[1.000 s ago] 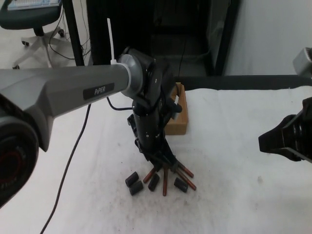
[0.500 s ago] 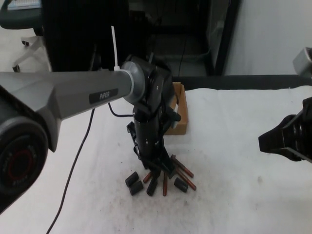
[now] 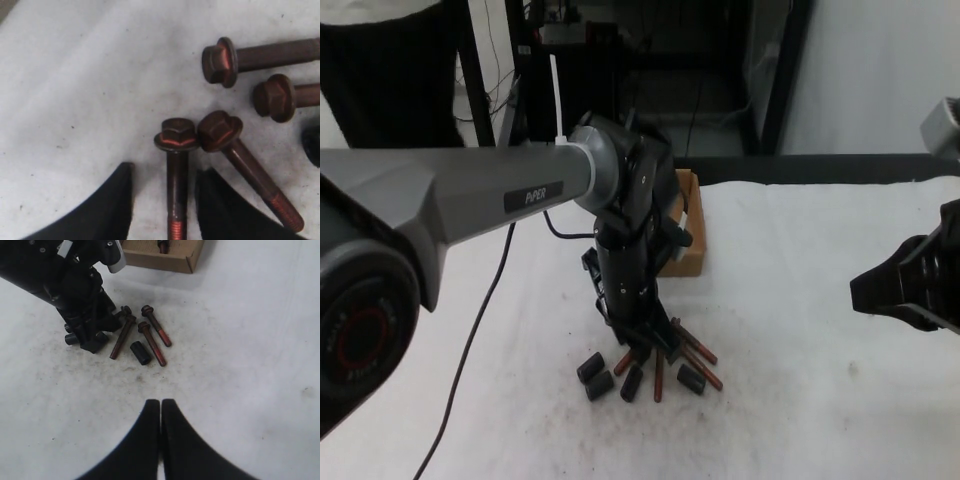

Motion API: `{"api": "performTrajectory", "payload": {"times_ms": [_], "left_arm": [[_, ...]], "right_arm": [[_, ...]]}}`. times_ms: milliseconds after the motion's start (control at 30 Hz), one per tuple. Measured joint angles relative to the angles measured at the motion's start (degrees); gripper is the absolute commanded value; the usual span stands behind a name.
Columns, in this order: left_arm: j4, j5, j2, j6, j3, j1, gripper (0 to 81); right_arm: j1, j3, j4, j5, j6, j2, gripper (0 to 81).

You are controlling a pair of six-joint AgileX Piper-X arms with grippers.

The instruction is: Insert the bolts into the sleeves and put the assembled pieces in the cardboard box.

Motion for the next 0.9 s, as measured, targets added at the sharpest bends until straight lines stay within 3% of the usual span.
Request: {"api": "performTrajectory", "payload": {"times_ms": [300, 367, 433, 467, 767, 900], "left_arm": [[-2.8, 0.0, 0.0, -1.8, 0.0, 0.0, 36.9], [-2.8, 0.0, 0.1, -2.0, 0.0, 0.0, 25.6], [-2.8, 0.0, 0.1, -2.0, 0.0, 0.0, 4.4], [-2.8, 0.0, 0.1, -2.0, 0.0, 0.0, 0.3], [-2.2, 0.0, 0.1, -2.0, -0.1, 0.0, 0.2], [-0.4, -3.3, -1.0, -2.0, -0.1, -0.1, 0.3]], "right_arm": [[0.0, 0.0, 0.1, 0.0, 0.0, 0.0, 0.8], [0.0, 0.0, 0.1, 0.0, -0.6, 0.0, 0.8], [0.0, 0.0, 0.1, 0.0, -1.0, 0.0, 0.8], [0.0, 0.0, 0.1, 0.0, -1.2, 0.0, 0.8], [0.0, 0.0, 0.1, 0.0, -1.3, 0.0, 0.8], [0.0, 0.0, 0.1, -0.5, -1.4, 0.0, 0.8]]}}
